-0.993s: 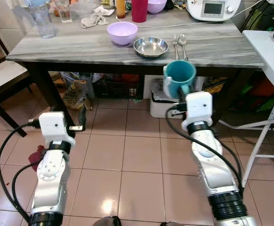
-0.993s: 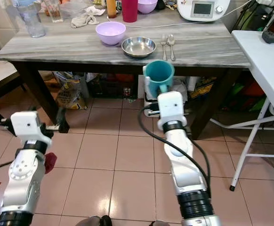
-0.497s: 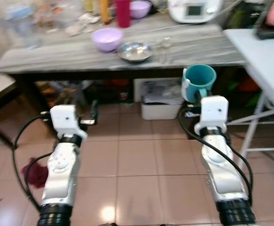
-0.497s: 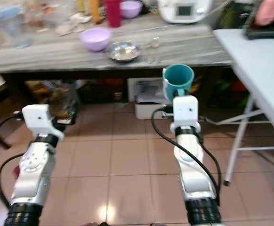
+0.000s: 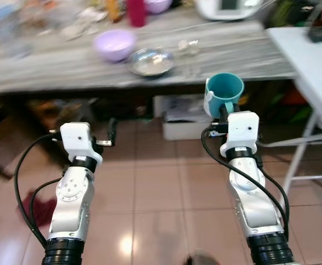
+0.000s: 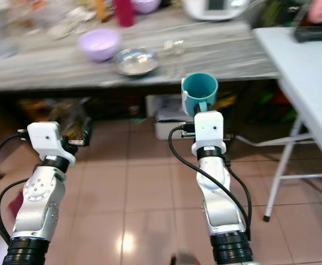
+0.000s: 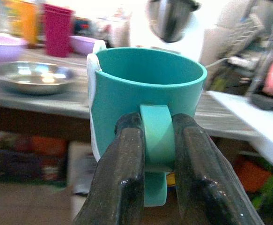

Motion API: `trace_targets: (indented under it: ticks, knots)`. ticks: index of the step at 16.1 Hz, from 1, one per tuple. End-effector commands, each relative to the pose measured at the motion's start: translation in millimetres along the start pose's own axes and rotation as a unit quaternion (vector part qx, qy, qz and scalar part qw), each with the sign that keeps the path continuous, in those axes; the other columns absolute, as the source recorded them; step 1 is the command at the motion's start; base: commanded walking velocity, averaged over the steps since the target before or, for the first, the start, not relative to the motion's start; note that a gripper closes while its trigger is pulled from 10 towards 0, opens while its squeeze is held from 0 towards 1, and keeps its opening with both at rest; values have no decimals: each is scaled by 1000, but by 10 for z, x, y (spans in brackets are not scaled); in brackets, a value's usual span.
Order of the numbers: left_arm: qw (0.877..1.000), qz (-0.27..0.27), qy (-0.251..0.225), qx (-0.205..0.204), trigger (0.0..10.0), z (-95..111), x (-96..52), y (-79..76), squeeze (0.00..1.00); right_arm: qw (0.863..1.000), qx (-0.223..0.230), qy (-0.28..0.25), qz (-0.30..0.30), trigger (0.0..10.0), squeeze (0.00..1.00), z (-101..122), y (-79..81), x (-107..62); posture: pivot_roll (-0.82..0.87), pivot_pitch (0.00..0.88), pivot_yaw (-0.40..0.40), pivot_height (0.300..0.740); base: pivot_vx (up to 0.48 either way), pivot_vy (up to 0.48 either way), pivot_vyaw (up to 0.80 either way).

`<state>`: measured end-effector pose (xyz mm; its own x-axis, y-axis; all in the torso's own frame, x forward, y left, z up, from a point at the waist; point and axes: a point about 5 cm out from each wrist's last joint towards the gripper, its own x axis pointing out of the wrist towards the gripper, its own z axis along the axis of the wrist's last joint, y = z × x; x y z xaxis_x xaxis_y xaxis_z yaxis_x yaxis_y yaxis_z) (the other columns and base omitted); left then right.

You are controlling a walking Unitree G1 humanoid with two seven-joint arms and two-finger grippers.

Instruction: Setting the table

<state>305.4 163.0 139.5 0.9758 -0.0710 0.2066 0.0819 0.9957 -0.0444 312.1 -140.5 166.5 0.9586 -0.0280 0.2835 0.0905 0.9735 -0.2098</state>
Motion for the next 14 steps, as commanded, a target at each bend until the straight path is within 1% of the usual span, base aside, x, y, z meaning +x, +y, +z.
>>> trace_targets:
  ticks: [1,6,11,13,14]
  knots:
    - [1000,-11,3,-4,10000,-8,1,-64,0,1000,-8,-15,-9,10000,0,52,-75,6,-102,140,45,740,446,0,438]
    - [1000,-12,1,-6,10000,3,41,-67,0,1000,-5,-20,-12,10000,0,77,-59,64,-101,119,47,740,446,0,552]
    - [1000,-25,4,-11,10000,-8,46,-137,0,1000,-7,-22,-19,10000,0,75,-85,55,-110,121,56,740,446,0,751]
    - [1000,-27,4,-12,10000,-7,48,-139,0,1000,-7,-21,-21,10000,0,74,-86,48,-111,122,57,740,446,0,456]
    - [1000,-29,4,-12,10000,-8,48,-137,0,999,-10,-22,-26,10000,0,78,-91,46,-113,121,60,740,446,0,0]
